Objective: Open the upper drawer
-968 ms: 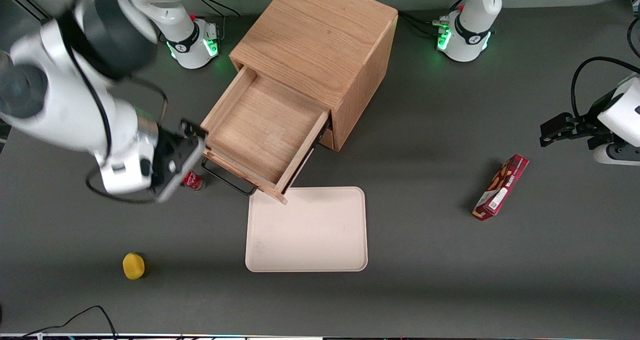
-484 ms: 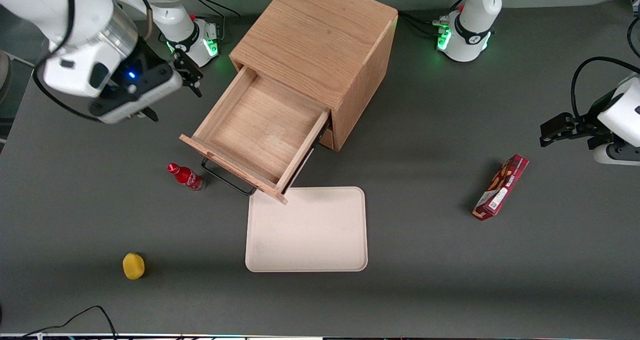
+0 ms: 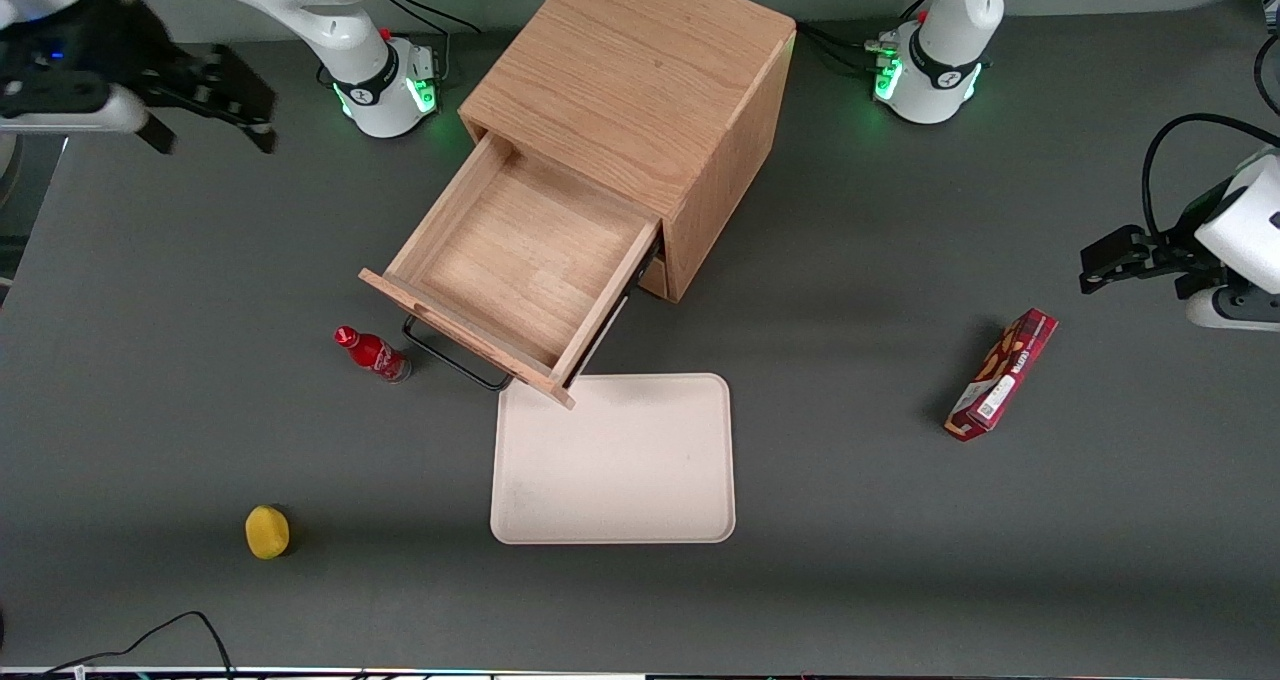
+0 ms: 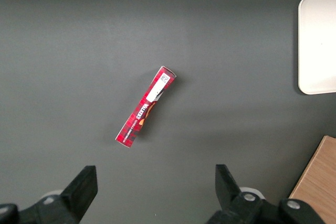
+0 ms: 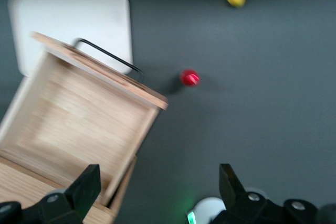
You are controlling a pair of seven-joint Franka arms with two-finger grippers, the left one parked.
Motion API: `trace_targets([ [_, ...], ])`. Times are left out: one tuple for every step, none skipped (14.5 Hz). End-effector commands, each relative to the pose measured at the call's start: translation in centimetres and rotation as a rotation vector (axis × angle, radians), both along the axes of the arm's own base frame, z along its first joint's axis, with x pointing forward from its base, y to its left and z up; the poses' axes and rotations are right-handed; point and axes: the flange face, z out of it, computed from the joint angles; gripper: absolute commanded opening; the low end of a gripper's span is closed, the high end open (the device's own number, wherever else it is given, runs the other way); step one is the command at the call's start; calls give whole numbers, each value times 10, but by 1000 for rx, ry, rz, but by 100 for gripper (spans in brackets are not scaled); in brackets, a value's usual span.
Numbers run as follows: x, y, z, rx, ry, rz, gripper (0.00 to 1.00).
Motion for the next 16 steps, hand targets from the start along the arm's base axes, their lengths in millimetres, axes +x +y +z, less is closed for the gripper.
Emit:
trace_targets([
  [-3,-40,-21,-36,101,-115,100],
  [-4,-49,-34,-39,121,-130,100],
  [-6,-54,-40,-32,101,-122,100],
  [-9,-64,-50,-26,86,-107,100],
  [-12,-81,-57,-19,58,-93,100],
  [-15,-93,-66,1,38,-83,100],
  [-21,-100,-72,21,14,-90,100],
  [-28,-103,-78,23,8,-96,100],
  [-32,-103,-76,23,-3,-97,100],
  [-34,-102,-73,23,-9,-94,100],
  [-35,-100,-70,24,-14,-68,100],
  [-34,-96,-67,23,-14,-20,100],
  [-32,-93,-66,25,-18,-13,100],
  [-30,-93,-62,26,-29,-14,100],
  [-27,-95,-60,28,-31,-16,100],
  [-27,-99,-60,29,-28,-25,100],
])
